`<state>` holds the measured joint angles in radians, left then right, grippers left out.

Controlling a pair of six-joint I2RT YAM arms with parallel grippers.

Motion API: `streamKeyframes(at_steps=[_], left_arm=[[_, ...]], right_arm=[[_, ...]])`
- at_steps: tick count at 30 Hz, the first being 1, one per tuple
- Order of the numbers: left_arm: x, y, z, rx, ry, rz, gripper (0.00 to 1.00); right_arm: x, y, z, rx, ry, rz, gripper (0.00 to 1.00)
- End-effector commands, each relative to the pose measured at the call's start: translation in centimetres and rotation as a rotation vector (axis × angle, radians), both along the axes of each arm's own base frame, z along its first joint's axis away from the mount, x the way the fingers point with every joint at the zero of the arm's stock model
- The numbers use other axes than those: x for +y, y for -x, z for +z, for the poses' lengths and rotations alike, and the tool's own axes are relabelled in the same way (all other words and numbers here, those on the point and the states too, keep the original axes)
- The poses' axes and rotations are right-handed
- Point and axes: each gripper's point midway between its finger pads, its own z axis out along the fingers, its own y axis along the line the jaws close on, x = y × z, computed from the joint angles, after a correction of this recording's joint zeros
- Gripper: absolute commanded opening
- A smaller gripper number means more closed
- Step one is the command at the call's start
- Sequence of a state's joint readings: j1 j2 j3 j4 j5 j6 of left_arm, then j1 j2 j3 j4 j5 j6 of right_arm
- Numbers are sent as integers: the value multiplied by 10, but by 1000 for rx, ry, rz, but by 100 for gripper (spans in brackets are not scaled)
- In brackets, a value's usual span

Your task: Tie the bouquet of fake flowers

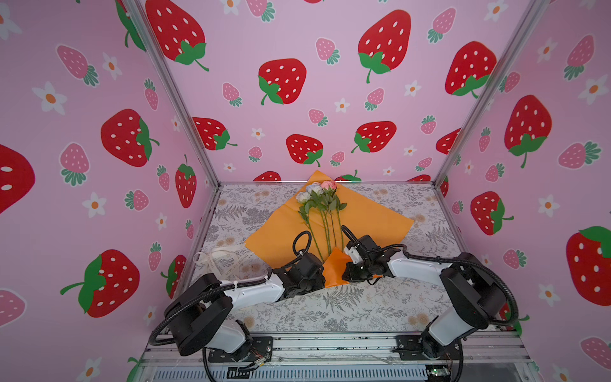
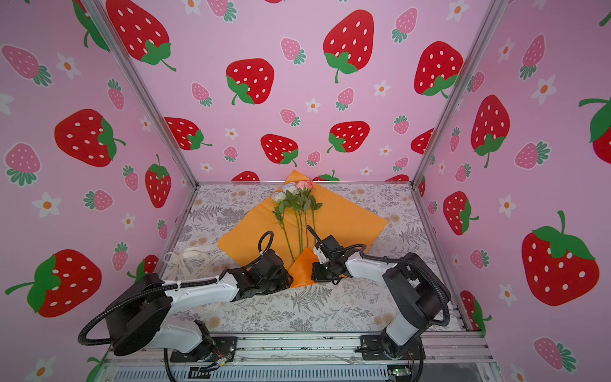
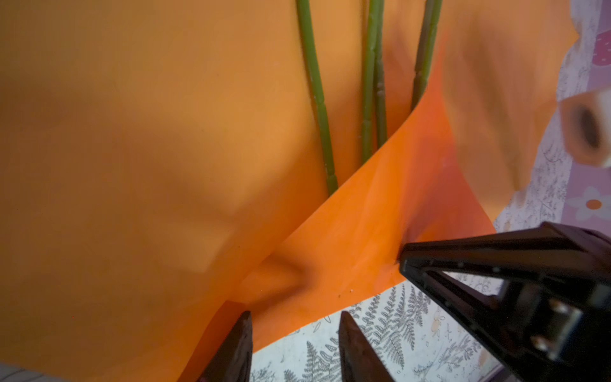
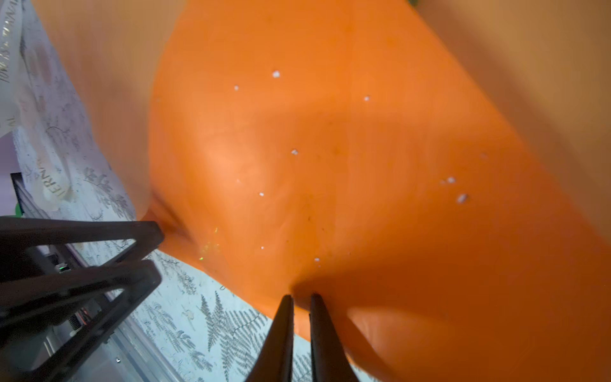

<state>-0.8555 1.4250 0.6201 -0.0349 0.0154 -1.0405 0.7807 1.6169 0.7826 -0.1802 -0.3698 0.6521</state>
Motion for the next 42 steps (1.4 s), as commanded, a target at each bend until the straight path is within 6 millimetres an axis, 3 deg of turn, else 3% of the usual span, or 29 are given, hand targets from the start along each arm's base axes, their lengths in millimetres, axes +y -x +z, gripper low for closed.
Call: streamKeyframes(at_steps=[1, 4, 10, 14, 19, 29, 39, 42], left_arm=[[-12, -1, 27, -50, 11, -86, 45], [-16, 7, 31, -48, 1, -148, 46], [-21, 21, 15, 1, 23, -191, 44], [-3, 16, -1, 18, -52, -119, 43], [13, 4, -12, 35, -20, -24, 42], [49, 26, -42, 112, -104, 37, 39], [91, 41, -52, 141, -186, 116, 39], [95, 39, -49, 141, -184, 129, 39]], right_arm=[[-2, -4, -1, -14, 23, 1, 15], [-2, -4, -1, -18, 22, 1, 15], [-4, -3, -3, -12, 27, -3, 15], [-5, -2, -4, -11, 32, -6, 16], [-8, -1, -8, -7, 47, -9, 16], [-14, -4, -7, -15, 57, -32, 16], [-18, -8, -4, -23, 54, -51, 17], [-18, -9, -2, -26, 49, -52, 17]])
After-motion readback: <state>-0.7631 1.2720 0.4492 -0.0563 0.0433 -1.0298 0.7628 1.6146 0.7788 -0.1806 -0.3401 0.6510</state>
